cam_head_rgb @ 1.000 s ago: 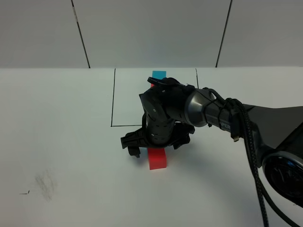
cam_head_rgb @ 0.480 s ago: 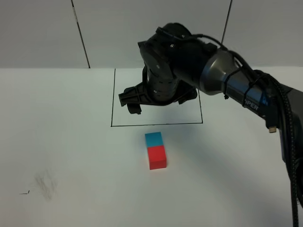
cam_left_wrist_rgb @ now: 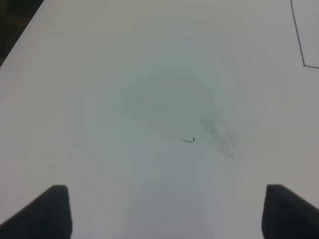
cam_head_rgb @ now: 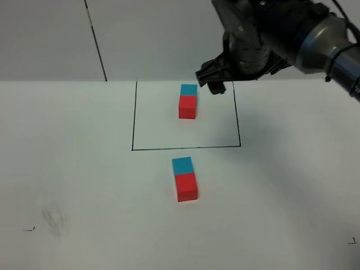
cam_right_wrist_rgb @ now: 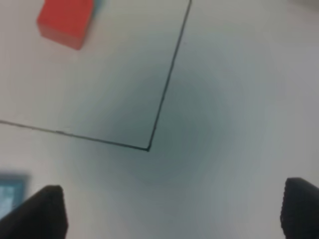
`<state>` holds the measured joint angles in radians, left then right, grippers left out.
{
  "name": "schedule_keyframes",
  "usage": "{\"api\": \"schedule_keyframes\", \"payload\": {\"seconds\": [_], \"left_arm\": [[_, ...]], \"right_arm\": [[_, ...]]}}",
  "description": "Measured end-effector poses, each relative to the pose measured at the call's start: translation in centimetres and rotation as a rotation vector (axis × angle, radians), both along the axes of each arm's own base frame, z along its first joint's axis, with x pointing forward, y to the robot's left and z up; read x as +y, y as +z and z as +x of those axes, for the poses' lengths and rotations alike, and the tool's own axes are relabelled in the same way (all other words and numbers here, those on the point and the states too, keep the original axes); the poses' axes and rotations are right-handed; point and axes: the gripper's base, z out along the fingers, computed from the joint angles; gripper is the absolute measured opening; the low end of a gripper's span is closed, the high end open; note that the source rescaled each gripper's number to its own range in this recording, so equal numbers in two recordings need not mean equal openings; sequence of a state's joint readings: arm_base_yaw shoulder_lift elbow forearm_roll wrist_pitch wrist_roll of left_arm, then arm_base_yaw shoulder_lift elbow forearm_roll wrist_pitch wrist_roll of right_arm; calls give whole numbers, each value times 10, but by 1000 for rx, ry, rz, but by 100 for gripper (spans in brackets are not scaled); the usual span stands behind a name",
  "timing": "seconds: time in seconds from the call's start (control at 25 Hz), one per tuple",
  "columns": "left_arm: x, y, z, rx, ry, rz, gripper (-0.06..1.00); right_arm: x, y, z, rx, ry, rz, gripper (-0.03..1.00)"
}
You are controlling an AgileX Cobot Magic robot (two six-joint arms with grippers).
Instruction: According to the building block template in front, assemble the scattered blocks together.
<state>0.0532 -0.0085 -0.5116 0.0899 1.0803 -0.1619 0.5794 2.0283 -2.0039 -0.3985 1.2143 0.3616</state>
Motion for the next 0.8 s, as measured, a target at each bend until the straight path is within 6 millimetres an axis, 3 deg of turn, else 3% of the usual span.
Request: {"api": "schedule_keyframes", "payload": {"seconds": [0.2, 0.4, 0.56, 0.8], "left_arm": [[0, 0, 0, 0, 0, 0, 99], [0, 0, 0, 0, 0, 0, 99], [0, 0, 0, 0, 0, 0, 99], [0, 0, 0, 0, 0, 0, 99]], "right_arm": [[-35, 24, 5, -37, 6, -25, 87], [-86, 58, 4, -94, -8, -60, 87], [-122, 97, -14, -166, -11, -65, 87], [-167, 152, -56, -284, 0, -72, 87]]}}
